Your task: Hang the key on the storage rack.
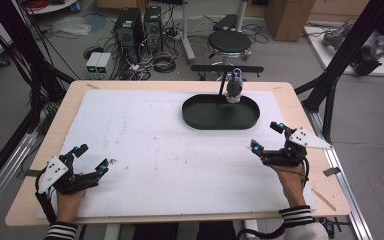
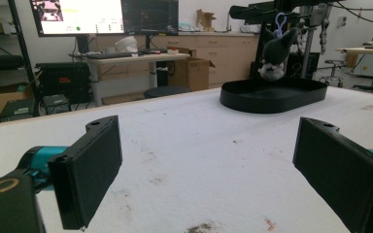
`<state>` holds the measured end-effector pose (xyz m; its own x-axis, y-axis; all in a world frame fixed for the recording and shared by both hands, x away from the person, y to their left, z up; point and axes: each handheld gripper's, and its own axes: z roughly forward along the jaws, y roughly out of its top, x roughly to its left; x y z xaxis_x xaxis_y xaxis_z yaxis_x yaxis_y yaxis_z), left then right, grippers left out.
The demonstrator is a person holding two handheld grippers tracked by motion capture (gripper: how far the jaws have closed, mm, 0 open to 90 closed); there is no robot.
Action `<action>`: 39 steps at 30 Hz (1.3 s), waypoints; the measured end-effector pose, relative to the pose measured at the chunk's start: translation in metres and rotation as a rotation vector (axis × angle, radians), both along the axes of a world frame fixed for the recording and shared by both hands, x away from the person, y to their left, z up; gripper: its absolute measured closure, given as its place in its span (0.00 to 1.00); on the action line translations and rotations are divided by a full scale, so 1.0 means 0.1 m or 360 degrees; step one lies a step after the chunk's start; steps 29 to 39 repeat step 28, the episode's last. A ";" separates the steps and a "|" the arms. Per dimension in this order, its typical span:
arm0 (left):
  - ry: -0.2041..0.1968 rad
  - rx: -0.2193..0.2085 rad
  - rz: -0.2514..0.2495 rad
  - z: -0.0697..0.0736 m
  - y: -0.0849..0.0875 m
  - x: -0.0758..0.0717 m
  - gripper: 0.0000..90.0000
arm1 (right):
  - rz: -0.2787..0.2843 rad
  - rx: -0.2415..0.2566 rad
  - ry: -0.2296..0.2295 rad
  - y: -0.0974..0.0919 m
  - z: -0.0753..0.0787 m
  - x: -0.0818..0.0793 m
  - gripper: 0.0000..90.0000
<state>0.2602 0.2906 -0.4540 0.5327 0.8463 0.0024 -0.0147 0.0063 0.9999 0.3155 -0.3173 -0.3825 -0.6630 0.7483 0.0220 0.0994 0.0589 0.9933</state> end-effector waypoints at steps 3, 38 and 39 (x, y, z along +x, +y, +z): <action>0.0001 0.0001 0.0002 0.00 0.00 0.00 0.12 | -0.0011 0.0061 -0.0053 -0.06 -0.12 -0.08 0.00; -0.0007 -0.0006 0.0006 0.00 0.00 -0.01 0.12 | -0.0155 0.0067 -0.0142 -0.14 -0.71 -0.31 0.00; -0.0007 -0.0006 0.0006 0.00 0.00 -0.01 0.12 | -0.0155 0.0067 -0.0142 -0.14 -0.71 -0.31 0.00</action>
